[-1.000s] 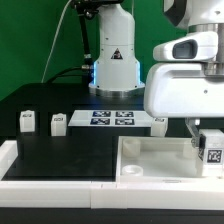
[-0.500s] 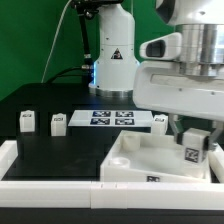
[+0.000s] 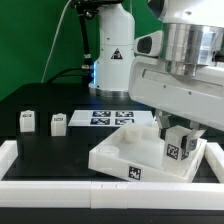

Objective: Assemble one leg

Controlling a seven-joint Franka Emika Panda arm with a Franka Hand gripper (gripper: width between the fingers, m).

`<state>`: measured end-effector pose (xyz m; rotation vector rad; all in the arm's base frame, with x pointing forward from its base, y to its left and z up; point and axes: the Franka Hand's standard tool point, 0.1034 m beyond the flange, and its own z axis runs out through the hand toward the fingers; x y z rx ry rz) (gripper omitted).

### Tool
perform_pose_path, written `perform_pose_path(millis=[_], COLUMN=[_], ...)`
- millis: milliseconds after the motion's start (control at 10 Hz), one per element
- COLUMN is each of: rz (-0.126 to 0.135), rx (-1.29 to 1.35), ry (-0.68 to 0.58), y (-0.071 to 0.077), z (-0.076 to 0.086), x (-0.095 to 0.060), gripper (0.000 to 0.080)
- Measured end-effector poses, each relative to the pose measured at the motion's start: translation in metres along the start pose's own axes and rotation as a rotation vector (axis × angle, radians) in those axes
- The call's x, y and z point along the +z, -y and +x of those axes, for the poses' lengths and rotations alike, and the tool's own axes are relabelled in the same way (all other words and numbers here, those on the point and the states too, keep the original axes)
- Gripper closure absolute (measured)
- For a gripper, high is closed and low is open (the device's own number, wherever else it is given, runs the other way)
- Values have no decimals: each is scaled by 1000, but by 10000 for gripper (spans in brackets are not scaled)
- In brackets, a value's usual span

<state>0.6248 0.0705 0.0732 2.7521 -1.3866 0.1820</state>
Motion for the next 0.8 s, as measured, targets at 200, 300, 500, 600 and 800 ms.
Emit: perform_pose_path(millis=[200, 300, 500, 600, 800], rz=[1, 1, 1, 1, 1], rx=[-2, -2, -2, -2, -2], ry=[0, 0, 0, 0, 0], y=[0, 0, 0, 0, 0], z=[0, -1, -1, -1, -1], x=[0, 0, 0, 0, 0], gripper=[214, 169, 154, 150, 150])
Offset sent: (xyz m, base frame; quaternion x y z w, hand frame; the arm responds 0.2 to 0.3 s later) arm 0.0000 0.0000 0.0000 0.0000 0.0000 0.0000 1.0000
